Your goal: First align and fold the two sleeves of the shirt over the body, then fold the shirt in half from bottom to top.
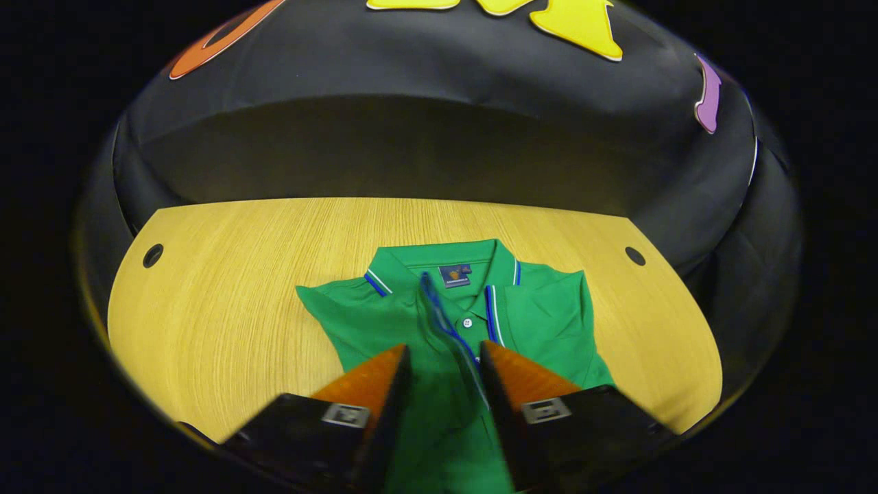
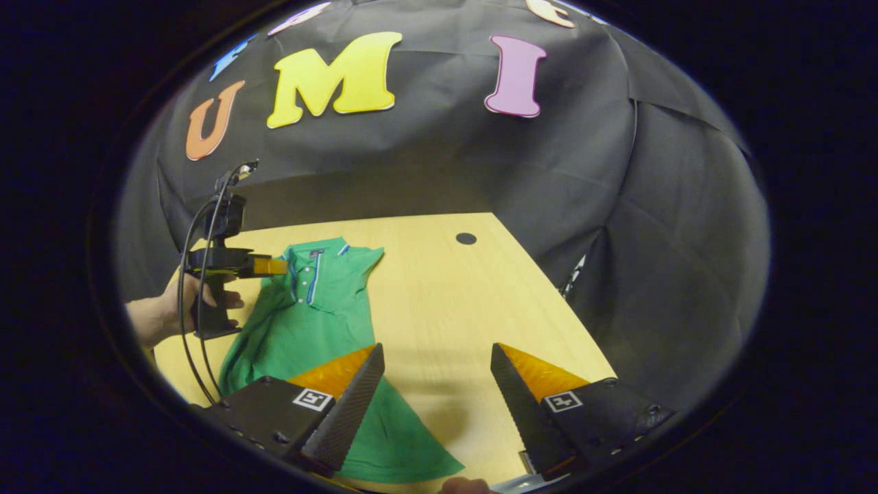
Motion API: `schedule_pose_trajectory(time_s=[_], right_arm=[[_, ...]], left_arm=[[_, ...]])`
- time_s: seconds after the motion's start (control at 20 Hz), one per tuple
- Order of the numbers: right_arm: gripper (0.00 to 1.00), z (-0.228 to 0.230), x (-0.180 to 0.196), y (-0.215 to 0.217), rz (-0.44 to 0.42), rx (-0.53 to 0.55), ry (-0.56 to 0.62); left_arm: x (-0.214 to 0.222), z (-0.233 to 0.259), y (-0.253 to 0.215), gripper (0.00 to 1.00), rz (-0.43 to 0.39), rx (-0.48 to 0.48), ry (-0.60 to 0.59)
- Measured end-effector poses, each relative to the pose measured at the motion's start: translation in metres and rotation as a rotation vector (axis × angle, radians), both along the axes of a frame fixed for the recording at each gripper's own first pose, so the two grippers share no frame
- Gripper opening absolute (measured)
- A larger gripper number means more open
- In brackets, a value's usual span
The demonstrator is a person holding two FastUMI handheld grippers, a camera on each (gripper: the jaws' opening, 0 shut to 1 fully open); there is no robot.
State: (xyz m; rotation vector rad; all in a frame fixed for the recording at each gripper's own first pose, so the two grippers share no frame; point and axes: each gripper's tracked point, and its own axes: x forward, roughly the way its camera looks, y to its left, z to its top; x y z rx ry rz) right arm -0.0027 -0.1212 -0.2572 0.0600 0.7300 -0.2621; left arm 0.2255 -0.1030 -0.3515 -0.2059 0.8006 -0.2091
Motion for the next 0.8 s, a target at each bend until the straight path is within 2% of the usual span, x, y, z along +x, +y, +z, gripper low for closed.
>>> schedule_pose_trajectory(time_s=[0.1, 0.25, 0.45, 0.65, 0.8], right_arm=[[0.96, 0.003, 0.002, 0.005, 0.017, -0.001, -0.013], [0.96, 0.016, 0.009, 0.018, 0.066, -0.011, -0.057], [0.96, 0.034, 0.014, 0.041, 0.142, -0.016, -0.116], [0.96, 0.050, 0.005, 0.061, 0.203, -0.020, -0.166], [0.96, 0.046, -0.012, 0.076, 0.239, -0.025, -0.155]], left_arm=[[-0.007, 0.013, 0.013, 1.00, 0.030, 0.004, -0.016], [-0.012, 0.034, 0.035, 1.00, 0.063, 0.031, -0.066], [-0.036, 0.087, 0.059, 1.00, 0.082, 0.070, -0.174], [-0.086, 0.143, 0.078, 1.00, 0.065, 0.093, -0.281], [-0.139, 0.165, 0.085, 1.00, 0.071, 0.083, -0.319]])
